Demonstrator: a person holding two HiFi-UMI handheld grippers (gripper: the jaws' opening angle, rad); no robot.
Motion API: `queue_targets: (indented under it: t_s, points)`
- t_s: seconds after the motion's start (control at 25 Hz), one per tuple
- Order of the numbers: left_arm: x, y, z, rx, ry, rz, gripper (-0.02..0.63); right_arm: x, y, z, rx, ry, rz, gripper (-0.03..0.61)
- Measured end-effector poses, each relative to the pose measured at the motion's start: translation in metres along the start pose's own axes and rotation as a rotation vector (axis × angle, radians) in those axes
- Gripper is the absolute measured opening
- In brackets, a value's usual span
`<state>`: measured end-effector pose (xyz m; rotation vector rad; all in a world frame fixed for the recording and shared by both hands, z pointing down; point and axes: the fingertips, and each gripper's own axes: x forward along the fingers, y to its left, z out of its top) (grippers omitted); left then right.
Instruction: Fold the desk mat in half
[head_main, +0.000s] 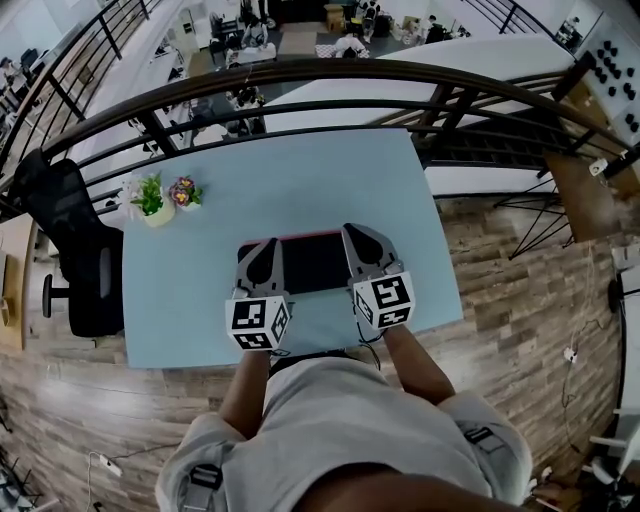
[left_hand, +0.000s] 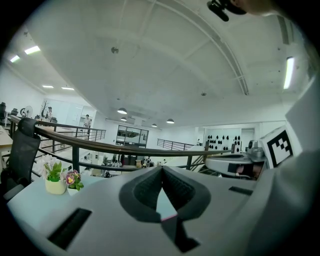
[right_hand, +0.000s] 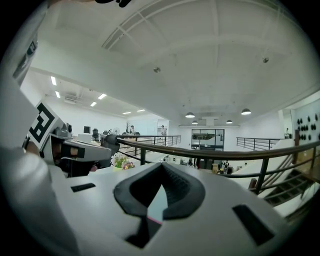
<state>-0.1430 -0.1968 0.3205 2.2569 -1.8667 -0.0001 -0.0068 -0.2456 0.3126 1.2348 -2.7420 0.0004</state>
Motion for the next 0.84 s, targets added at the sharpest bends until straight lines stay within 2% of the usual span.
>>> queue_targets:
  t_s: [0.84]
  points:
    - [-0.009,-0.008,-0.005,-0.010,0.011,-0.015,0.012,-0.015,-0.001,-0.003,0.004,0.015,-0.018,0.003]
